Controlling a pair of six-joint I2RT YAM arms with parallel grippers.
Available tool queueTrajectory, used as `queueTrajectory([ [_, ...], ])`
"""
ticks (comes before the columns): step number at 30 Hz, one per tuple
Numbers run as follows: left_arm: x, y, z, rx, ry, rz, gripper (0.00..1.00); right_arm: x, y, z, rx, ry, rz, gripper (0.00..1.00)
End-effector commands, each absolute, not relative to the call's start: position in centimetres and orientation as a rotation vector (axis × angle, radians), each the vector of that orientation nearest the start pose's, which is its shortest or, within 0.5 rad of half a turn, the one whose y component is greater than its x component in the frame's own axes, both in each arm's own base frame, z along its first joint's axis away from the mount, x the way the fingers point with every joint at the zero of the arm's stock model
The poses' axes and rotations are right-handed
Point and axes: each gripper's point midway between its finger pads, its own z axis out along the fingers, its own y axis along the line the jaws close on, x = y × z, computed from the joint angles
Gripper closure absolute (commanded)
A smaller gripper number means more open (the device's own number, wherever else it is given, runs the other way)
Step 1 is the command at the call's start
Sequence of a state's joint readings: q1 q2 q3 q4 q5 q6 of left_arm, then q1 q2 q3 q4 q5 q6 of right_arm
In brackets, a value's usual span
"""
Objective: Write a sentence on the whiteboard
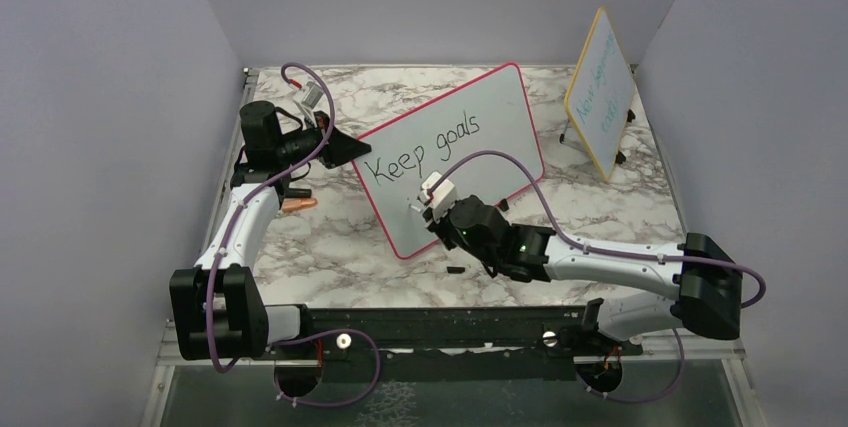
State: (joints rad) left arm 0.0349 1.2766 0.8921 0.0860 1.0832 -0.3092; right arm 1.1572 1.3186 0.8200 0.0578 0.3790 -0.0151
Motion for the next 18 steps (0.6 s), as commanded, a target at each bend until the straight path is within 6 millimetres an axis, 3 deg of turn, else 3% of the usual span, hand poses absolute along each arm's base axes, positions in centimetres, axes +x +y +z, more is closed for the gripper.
queueTrajectory([
  [1, 32.8, -15.0, 21.8, 0.432, 1.898, -1.141, 1.00, 22.1, 33.4, 16.5, -0.894, 1.814, 0.329, 1.00],
  [13, 32.8, -15.0, 21.8, 0.432, 1.898, -1.141, 1.00, 20.7, 32.6, 14.6, -0.961, 1.901, 0.336, 1.00],
  [18, 32.8, -15.0, 21.8, 0.433, 1.897, -1.141, 1.00, 20.5, 32.5, 14.7, -0.964, 1.905, 0.341, 1.00],
])
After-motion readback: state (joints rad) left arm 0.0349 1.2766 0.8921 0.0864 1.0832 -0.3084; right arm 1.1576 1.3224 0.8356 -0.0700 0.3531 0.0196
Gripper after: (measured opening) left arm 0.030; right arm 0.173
